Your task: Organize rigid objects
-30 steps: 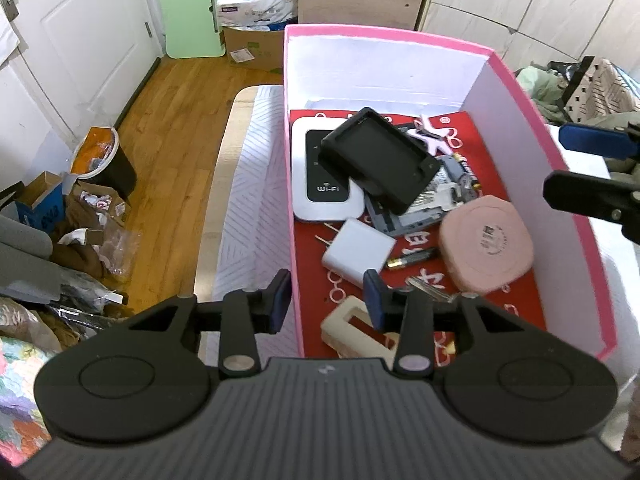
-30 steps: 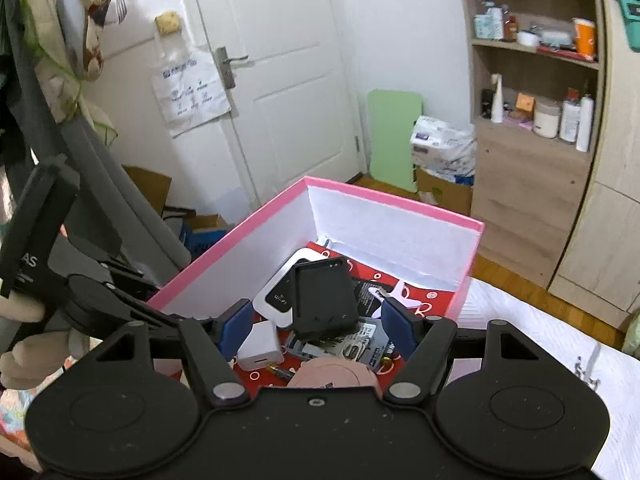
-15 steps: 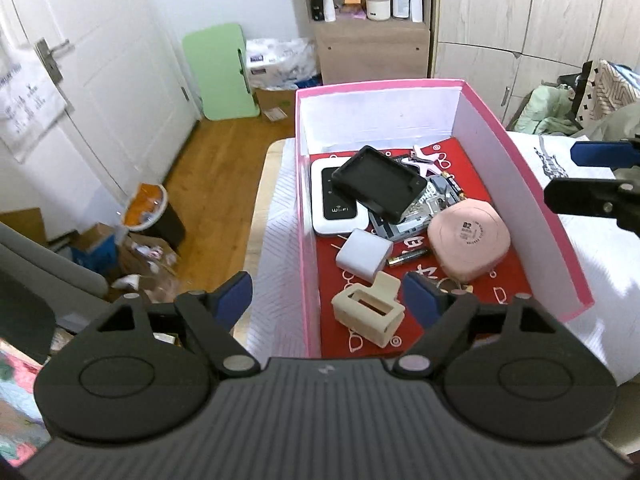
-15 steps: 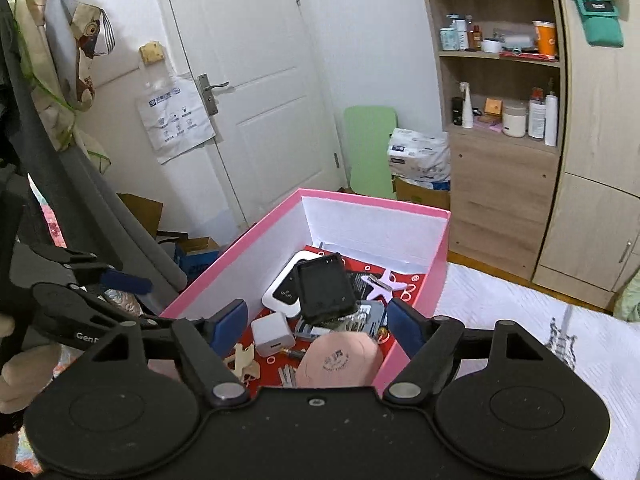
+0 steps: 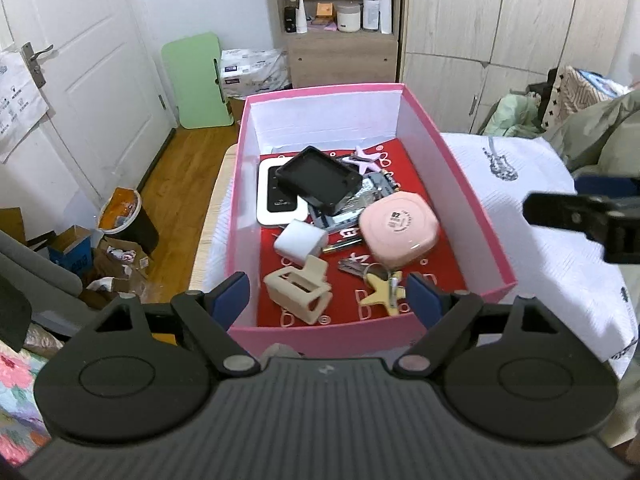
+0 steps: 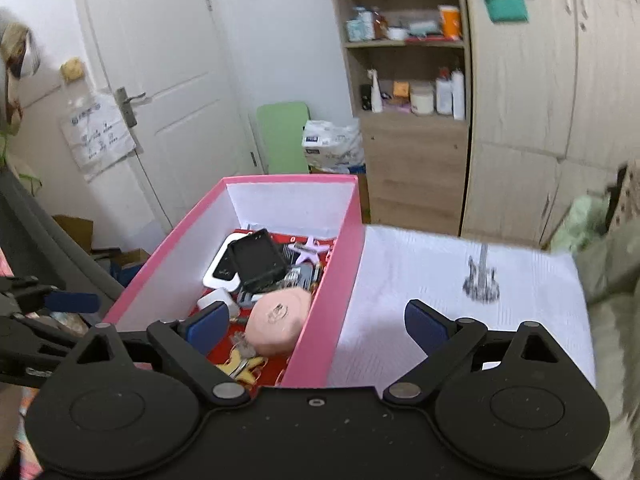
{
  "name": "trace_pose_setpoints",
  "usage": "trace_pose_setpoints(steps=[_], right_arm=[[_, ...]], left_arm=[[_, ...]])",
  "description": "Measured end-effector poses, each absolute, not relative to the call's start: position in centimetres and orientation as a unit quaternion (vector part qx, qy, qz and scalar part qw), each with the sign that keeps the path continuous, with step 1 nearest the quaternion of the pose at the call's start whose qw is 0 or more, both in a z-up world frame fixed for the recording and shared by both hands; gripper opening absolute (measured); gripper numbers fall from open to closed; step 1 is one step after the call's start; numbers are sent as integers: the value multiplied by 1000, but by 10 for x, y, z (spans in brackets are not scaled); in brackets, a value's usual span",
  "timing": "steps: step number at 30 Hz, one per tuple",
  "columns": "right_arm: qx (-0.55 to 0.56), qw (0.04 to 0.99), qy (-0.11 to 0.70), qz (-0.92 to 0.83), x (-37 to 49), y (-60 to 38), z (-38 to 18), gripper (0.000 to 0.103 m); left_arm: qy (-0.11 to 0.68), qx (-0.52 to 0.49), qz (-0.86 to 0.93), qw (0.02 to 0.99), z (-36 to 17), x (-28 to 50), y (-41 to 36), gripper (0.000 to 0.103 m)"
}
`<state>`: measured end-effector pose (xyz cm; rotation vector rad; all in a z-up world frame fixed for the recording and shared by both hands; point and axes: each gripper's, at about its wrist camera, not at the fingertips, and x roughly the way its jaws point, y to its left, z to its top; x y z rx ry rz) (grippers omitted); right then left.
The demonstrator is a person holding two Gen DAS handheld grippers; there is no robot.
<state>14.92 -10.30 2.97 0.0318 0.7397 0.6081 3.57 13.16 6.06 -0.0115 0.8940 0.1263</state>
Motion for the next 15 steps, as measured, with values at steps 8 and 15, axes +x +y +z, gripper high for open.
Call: trace_pose_setpoints(steps=[8,15], right_arm=[[19,896,358,263,125,-127,33,97],[10,904,345,253,103,-131,44,97]], left_arm=[[425,-34,78,901,61,28,125,92],[447,-40,87,889,55,23,121,92]])
